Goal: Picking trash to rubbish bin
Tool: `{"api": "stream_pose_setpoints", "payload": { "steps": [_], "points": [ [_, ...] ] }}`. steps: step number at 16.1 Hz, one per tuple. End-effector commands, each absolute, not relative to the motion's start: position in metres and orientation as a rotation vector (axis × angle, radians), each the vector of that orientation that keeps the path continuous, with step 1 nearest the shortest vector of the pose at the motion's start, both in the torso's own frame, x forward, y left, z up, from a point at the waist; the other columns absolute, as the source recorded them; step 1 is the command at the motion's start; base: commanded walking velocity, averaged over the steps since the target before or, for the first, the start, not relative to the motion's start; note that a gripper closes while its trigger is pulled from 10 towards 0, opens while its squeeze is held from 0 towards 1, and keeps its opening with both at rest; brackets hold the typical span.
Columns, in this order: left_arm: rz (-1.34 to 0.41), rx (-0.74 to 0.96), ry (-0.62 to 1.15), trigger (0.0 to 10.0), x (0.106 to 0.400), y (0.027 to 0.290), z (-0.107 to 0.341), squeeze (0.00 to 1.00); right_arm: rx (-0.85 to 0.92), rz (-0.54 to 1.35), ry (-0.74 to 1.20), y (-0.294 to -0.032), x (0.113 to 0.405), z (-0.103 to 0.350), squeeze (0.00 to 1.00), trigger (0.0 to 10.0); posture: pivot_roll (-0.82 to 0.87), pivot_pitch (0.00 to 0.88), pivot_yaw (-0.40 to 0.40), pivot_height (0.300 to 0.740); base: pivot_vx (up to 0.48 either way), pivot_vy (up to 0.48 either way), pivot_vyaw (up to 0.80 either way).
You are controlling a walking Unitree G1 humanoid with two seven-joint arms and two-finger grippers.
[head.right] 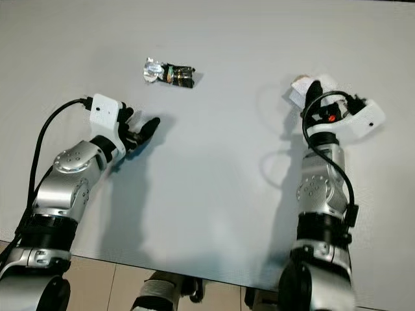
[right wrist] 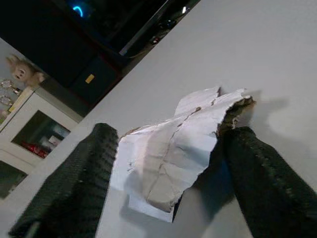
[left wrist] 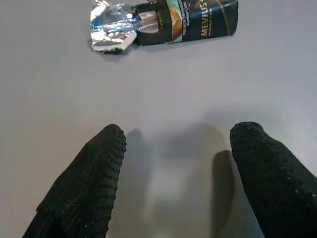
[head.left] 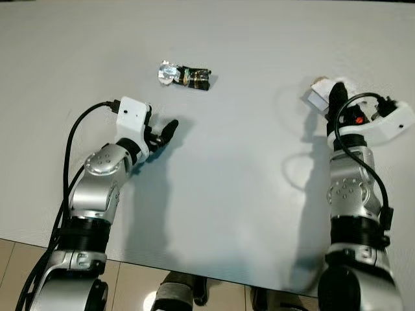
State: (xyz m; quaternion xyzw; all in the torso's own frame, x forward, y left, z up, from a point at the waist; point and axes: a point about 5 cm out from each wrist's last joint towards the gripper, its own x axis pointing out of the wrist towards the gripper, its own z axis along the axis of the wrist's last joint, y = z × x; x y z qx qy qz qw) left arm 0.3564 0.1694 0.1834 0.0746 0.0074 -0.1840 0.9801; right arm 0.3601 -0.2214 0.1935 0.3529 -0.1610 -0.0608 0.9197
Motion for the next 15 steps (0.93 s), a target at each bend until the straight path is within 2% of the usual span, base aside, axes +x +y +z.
{"api": "stream_pose_setpoints", "payload": {
  "steps": [1,9,15],
  "points": [
    [-0.371,0.163,0.037,10.0,0.352,0.174,0.18,0.0,0.775,-0.155,-0.213,-0.217,0.359,0.163,0.0,0.0,0.45,0.349,0.134,0.74,0.0,0.0,0.0],
    [-0.387,0.16,0.046,10.0,0.352,0.167,0.181,0.0,0.771,-0.139,-0.252,-0.215,0.358,0.161,0.0,0.0,0.44,0.338,0.142,0.74,0.0,0.0,0.0],
    [-0.386,0.163,0.039,10.0,0.354,0.167,0.183,0.0,0.697,-0.068,-0.372,-0.205,0.357,0.193,0.0,0.0,0.44,0.323,0.144,0.74,0.0,0.0,0.0]
  ]
}}
